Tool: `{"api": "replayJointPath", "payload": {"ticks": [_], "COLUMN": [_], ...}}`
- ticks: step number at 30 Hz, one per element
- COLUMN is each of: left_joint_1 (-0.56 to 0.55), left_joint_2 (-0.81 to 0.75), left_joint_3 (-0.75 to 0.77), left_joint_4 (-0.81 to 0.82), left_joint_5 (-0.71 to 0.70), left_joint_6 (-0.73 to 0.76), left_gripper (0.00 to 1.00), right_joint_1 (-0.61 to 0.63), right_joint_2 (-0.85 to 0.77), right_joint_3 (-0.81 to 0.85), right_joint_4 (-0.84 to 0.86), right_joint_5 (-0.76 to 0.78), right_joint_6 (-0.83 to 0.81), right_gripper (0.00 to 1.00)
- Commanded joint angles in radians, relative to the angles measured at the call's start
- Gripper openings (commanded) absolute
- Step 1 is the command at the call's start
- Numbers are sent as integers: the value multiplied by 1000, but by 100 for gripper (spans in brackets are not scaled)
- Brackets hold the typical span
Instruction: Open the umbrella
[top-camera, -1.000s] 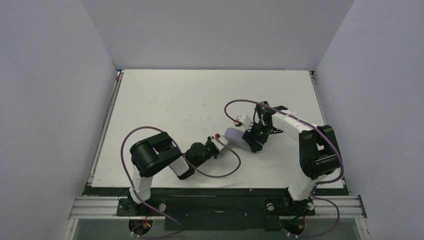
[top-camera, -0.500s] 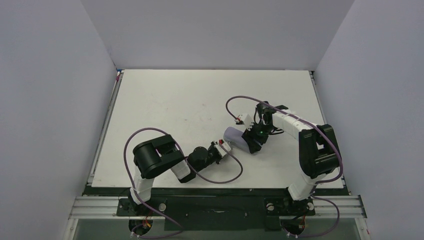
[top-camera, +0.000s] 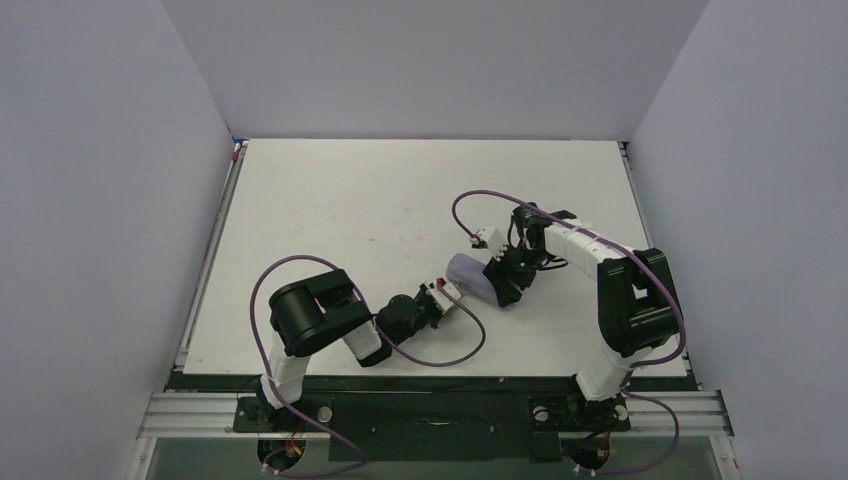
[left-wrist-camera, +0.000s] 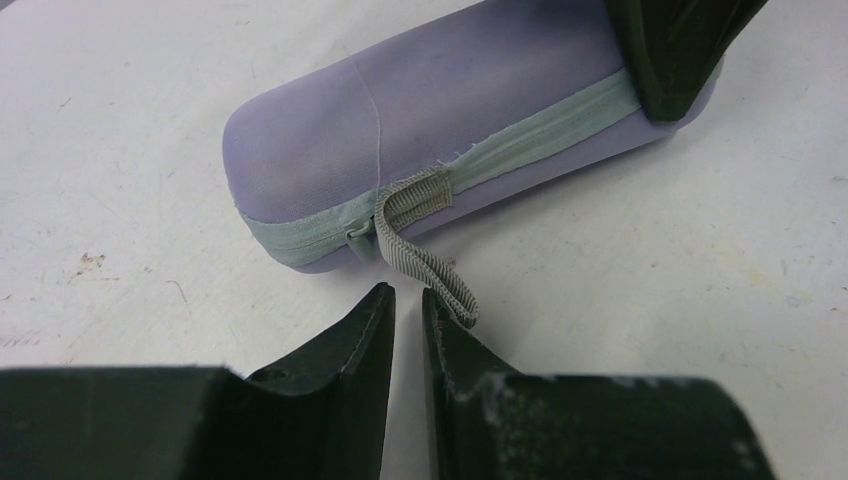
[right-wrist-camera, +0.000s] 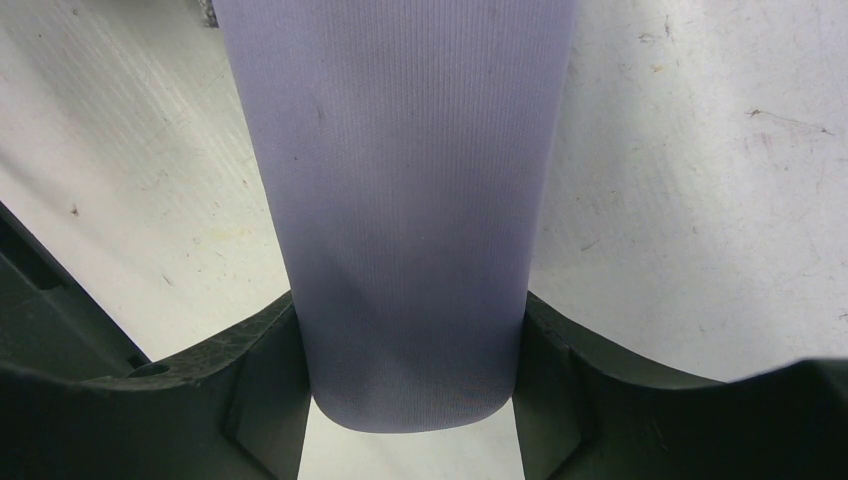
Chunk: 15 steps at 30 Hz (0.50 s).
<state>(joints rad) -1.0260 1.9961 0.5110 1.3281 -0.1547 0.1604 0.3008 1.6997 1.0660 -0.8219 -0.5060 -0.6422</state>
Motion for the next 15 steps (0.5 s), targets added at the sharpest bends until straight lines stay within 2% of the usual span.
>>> {"api": "replayJointPath", "payload": {"ticks": [1,5,15], "left_joint_1": [3,3,0], "left_joint_2": [-19,-28,-34], "left_joint_3": [-15,-15,37], "left_joint_4": [49,64,70], "left_joint_5": [-55,-70,-79], "left_joint_6": [-26,-18,-18], "left_gripper": [14,9,7], "right_joint_1": [5,7,15], "right_joint_2": [-9,-10,-16], "right_joint_3": [-9,-10,-21], "right_joint_4": [10,13,32], "right_joint_5": [-44,-42,-34], "right_joint_6": [-18,-20,7], "right_gripper": [17,16,15]}}
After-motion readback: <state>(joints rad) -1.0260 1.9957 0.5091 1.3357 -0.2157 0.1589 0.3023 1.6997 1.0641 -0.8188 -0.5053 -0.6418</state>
